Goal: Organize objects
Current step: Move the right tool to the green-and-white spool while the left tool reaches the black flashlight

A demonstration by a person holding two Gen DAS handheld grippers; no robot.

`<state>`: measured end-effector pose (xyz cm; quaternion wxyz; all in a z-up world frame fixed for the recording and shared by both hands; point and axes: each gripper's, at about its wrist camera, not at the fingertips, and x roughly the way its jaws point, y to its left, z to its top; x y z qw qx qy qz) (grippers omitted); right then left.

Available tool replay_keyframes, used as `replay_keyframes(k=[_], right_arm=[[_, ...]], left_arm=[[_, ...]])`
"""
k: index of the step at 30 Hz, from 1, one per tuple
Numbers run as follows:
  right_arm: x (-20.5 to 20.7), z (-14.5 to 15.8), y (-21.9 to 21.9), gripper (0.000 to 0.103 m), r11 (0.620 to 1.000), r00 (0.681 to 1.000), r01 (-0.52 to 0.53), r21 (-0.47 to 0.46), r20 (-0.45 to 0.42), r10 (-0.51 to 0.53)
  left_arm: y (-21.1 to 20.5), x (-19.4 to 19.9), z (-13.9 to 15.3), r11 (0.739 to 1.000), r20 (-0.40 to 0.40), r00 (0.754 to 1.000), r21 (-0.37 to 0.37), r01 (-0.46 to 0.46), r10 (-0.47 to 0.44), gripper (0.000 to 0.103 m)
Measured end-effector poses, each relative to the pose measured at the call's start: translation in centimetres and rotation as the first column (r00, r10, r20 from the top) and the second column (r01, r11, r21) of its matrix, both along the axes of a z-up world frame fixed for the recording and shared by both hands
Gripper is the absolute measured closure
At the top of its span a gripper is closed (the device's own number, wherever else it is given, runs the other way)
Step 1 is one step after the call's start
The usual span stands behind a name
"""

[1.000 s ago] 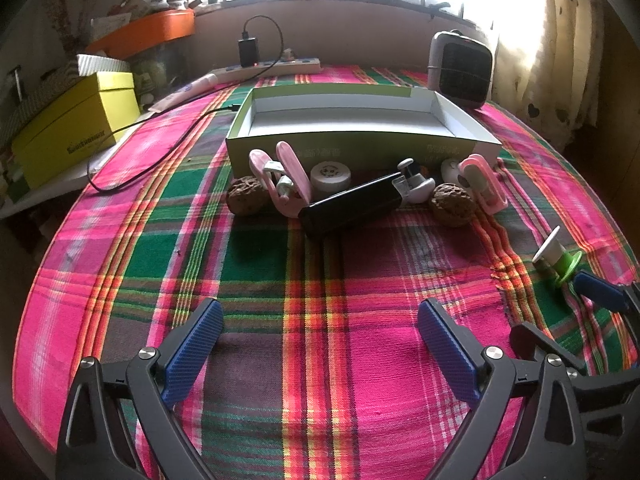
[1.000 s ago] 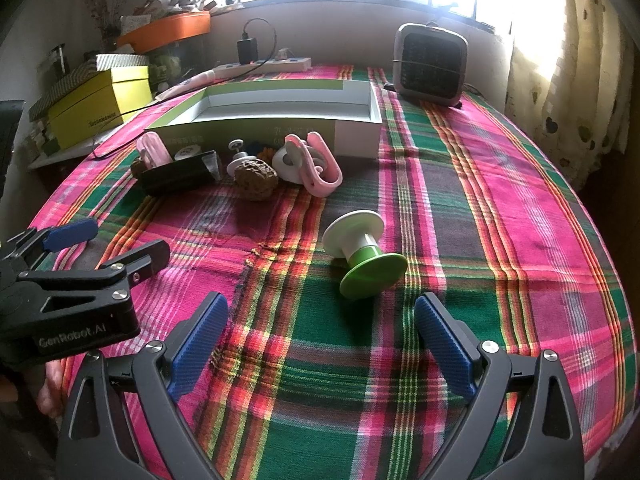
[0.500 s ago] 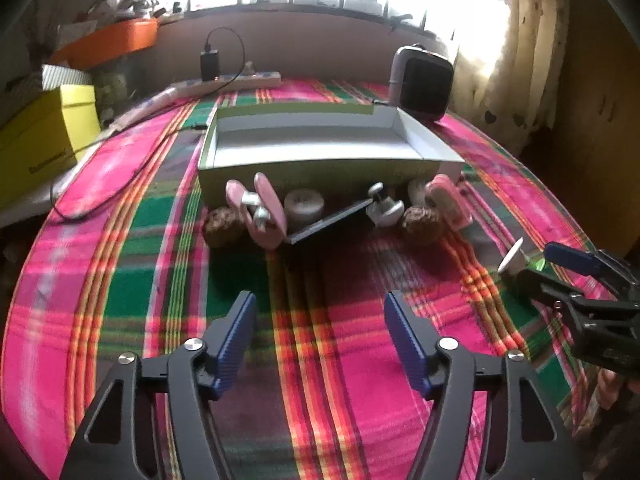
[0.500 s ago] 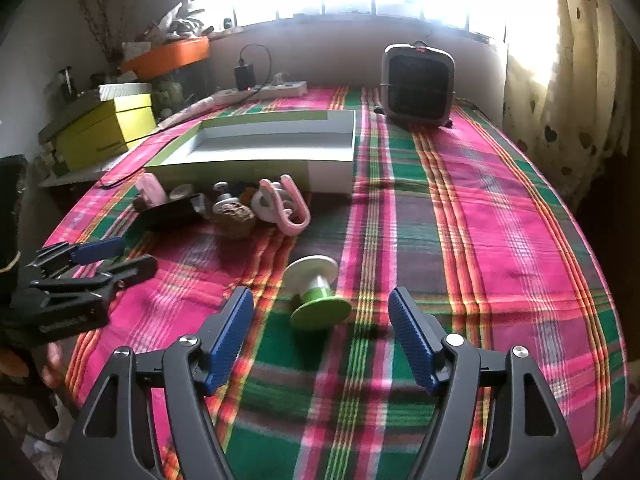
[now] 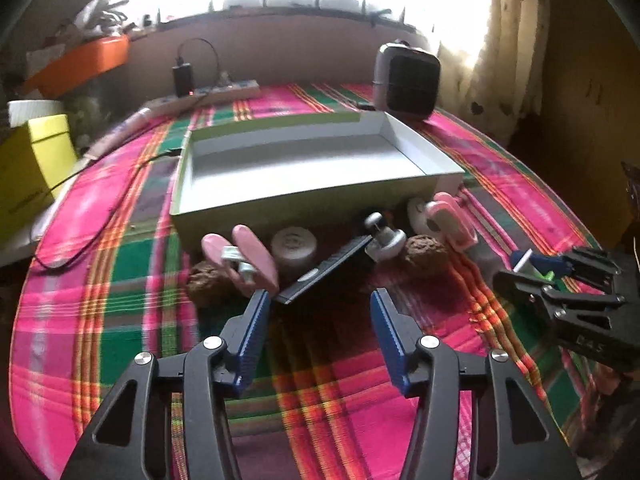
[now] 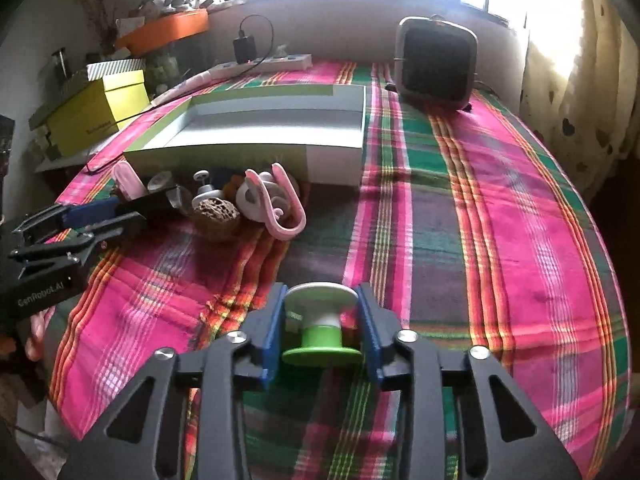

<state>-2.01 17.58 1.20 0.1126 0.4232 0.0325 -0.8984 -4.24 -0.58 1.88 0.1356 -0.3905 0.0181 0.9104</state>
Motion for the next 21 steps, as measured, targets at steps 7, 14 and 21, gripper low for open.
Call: replay_keyframes(k=[7,14,21], right_arm=[[-0.5,0.1,-0.2,0.068,1.000,1.000,-0.019,-0.014,0.006,0.020],[-0.8,0.2,-0.3,0.068,0.999,0.999,-0.033,-0.018,0.014,0.033],[-0.9,0.2,-0.3,0.068,0.999,0.999,-0.044,-0.023,0.018,0.045]], left_arm=[[1.5,-0.8,0.1,0.997,0.020,0.998,-0.031,0.067,-0.066,0.058],[2.6,-1.2,0.3,0.987,0.037,0.987,-0.013,0.158,-0.158,0.073],[3.7,-1.7,0.8,0.975,0.020,0.976,-0.031,0.218,-0.218,0.071]])
